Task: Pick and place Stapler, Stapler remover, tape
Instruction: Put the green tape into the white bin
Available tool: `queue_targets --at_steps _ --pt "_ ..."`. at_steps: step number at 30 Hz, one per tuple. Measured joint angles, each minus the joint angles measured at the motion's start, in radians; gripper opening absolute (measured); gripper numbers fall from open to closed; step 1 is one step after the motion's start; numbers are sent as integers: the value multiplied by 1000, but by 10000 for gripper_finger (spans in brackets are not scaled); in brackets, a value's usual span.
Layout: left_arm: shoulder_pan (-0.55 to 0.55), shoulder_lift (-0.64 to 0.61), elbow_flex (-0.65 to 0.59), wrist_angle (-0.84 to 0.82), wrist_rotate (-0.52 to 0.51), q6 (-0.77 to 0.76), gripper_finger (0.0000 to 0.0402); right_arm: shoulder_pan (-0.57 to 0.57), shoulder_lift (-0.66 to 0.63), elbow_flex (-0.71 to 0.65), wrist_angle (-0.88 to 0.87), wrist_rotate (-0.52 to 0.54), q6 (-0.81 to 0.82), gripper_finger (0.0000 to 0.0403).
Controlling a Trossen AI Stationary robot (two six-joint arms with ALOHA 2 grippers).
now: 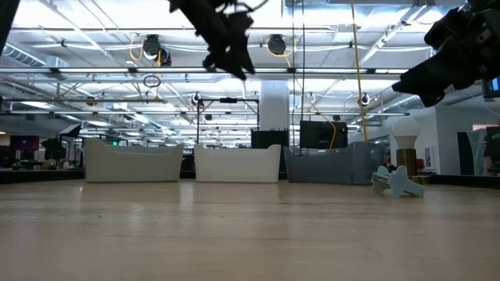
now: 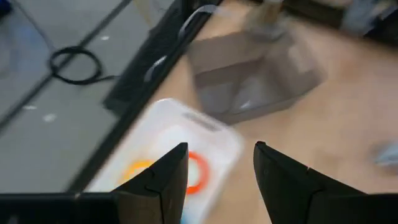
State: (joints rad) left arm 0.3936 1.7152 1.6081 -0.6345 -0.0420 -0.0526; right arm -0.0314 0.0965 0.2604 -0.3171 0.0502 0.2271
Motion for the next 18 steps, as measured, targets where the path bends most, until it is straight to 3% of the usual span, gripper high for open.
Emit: queue_targets --at_steps 8,13,18 --pt "-99 -69 0 -33 42 -278 182 0 0 0 14 0 0 137" --pt "-214 -57 -13 -78 42 -245 182 0 0 0 65 -2 2 134" --pt "-337 -58 -132 111 45 -273 182 0 0 0 137 -4 64 130"
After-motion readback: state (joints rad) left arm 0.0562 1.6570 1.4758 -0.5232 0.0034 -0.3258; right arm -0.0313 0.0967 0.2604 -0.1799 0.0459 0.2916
